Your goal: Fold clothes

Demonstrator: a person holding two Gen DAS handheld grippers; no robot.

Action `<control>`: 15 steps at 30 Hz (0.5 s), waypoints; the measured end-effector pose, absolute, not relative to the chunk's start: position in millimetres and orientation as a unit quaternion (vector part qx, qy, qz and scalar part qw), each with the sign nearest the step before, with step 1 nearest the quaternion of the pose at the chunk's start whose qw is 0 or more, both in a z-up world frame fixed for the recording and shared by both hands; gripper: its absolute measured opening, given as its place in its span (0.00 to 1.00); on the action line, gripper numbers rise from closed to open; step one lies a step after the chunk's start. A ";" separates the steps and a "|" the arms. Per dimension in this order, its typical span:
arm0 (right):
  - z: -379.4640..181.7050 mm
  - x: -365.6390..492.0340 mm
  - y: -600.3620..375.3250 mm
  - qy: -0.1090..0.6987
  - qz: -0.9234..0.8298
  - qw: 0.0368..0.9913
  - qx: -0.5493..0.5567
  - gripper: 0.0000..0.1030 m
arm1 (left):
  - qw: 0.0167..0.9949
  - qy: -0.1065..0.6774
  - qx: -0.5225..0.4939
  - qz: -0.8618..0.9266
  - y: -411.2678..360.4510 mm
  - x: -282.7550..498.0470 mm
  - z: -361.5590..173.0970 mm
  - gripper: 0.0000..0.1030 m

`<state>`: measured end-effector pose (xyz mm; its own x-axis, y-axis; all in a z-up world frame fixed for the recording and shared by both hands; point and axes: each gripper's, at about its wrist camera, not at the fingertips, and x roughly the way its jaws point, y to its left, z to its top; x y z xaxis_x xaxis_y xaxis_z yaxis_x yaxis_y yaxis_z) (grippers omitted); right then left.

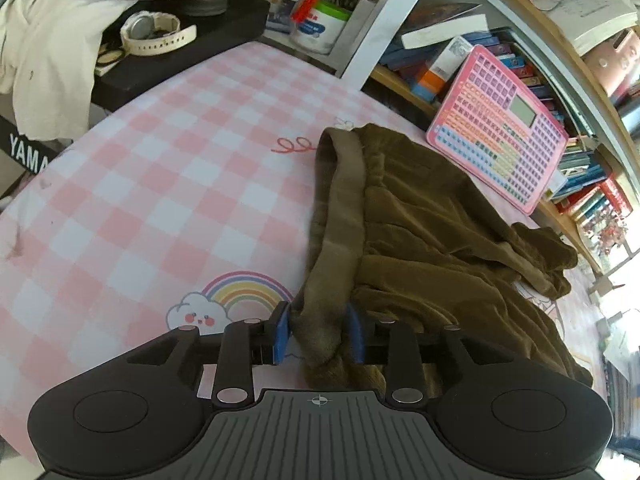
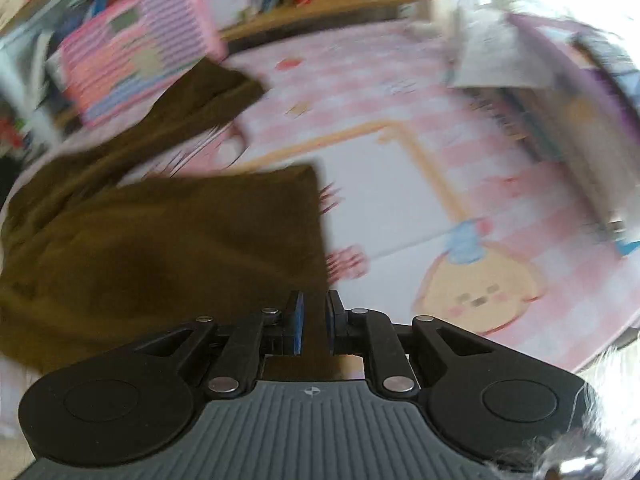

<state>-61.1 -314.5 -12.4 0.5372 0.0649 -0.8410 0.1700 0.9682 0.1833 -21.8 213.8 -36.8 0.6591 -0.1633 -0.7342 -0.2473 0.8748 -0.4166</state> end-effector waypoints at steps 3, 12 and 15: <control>-25.5 -60.6 -300.8 0.504 -0.037 0.857 0.095 0.02 | 0.878 0.411 -0.244 0.020 207.4 -21.5 -37.1 0.08; -23.2 -56.1 -300.7 0.557 -0.002 0.829 0.053 0.03 | 0.886 0.411 -0.213 0.027 221.9 -43.7 -36.4 0.13; -8.4 -39.9 -303.5 0.536 0.016 0.843 0.044 0.22 | 0.899 0.395 -0.187 0.035 214.7 -48.6 -32.2 0.31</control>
